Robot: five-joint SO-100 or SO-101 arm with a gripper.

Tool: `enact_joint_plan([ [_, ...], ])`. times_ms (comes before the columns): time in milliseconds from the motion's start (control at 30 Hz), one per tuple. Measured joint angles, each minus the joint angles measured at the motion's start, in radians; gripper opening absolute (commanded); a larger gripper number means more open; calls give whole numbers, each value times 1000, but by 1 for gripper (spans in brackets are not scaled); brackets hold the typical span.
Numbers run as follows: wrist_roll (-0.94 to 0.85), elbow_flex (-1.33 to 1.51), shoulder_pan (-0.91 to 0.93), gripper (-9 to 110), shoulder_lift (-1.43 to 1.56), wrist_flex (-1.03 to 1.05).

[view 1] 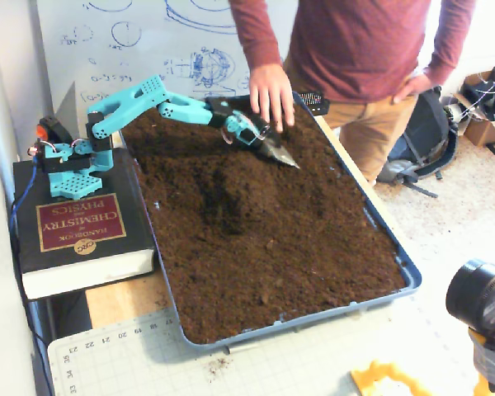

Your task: Build a berm.

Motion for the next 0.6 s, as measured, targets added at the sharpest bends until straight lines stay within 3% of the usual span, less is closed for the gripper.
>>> enact_joint_plan([
  [600, 117, 647, -11, 0, 494, -2],
])
